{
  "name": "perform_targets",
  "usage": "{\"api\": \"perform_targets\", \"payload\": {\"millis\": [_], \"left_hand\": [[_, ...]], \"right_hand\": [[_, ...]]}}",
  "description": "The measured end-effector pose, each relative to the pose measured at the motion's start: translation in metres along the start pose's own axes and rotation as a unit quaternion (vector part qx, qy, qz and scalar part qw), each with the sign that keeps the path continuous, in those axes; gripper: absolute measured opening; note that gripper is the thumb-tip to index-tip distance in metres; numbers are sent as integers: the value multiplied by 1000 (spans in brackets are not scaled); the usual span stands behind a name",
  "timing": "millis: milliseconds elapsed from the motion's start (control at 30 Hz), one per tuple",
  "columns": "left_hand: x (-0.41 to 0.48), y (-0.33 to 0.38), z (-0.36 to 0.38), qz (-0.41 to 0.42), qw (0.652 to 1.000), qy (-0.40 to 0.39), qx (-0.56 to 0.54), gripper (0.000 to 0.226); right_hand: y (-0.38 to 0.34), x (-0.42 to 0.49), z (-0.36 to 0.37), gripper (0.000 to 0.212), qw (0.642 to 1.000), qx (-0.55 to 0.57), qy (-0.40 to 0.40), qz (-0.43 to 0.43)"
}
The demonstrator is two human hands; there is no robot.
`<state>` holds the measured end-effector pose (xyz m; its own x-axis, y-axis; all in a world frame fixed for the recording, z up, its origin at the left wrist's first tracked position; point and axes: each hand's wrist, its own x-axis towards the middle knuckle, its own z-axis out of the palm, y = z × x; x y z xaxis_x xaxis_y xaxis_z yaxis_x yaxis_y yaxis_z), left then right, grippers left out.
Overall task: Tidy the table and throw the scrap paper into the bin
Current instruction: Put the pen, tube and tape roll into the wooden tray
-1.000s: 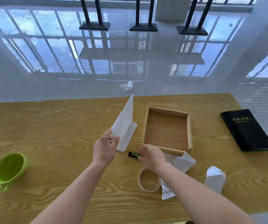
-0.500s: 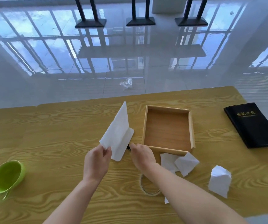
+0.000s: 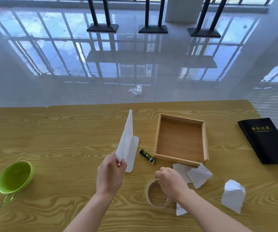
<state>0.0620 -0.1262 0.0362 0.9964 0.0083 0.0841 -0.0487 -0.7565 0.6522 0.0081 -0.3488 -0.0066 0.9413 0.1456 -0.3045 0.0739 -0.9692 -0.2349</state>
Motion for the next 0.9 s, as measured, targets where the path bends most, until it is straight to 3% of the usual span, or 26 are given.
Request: {"api": "perform_targets", "payload": {"millis": [133,233,300,400,600,733,900], "left_hand": [[-2,-3,-3,15,999,3,33,38],[-4,-8,-6,3,999,8,44,33],[-5,-11,-10,-4,999,14,44,32],[-8,-13,-13,-9,999,17,51,31],[-13,-16,-20,-27,998,35,41,26],[-13,-17,-19,-35,998,37,37,28],[-15,-15,-16,-27,999,27,27,35]], "right_hand": [[-20,25,-3,25,1000,-5,11,3],[-27,33,-4,5,999,35,5,3],[-24,30,-2,19,999,34,-31,1],[-22,25,0,4,999,6,-52,2],[-45,57,-10,6,999,34,6,31],[-51,77,-15,28,995,44,47,74],[-43,85,-22,10,981,125,94,110]]}}
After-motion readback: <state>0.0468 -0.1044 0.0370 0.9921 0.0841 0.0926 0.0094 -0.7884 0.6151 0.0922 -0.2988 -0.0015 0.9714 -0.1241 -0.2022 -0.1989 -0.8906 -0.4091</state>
